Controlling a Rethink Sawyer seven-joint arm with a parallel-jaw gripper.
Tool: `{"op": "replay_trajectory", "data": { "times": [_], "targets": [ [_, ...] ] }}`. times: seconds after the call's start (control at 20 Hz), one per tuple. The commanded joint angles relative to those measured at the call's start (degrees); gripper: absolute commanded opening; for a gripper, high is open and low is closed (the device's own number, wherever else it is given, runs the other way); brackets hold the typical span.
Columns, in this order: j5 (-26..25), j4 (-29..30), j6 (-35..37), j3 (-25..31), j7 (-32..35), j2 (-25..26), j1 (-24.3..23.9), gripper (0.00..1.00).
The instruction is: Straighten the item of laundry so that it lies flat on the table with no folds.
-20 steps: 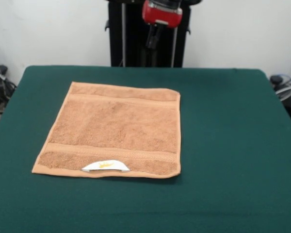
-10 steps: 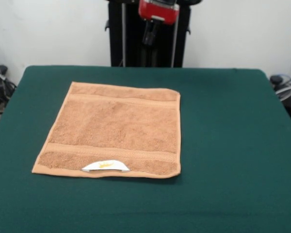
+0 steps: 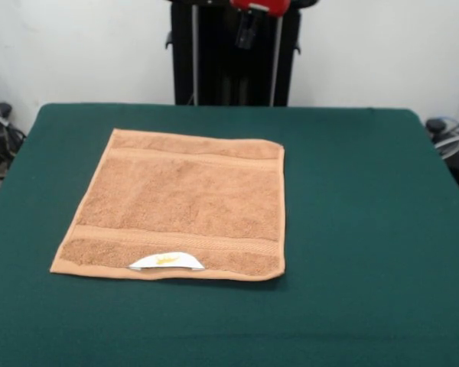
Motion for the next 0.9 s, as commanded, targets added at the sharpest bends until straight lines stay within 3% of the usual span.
{"op": "replay_trajectory", "data": {
  "times": [0.05,0.2,0.45,0.9],
  "targets": [
    [2.4,-1.3,2.1,8.1,12.8,-1.2,-1.4,0.00],
    [3.6,-3.0,3.9,9.4,12.1,-1.5,-0.8,0.00],
    [7.2,-6.1,-2.8,7.8,13.6,7.4,3.6,0.00],
    [11.1,-9.9,-5.0,8.5,13.9,12.8,6.0,0.00]
  ]
}}
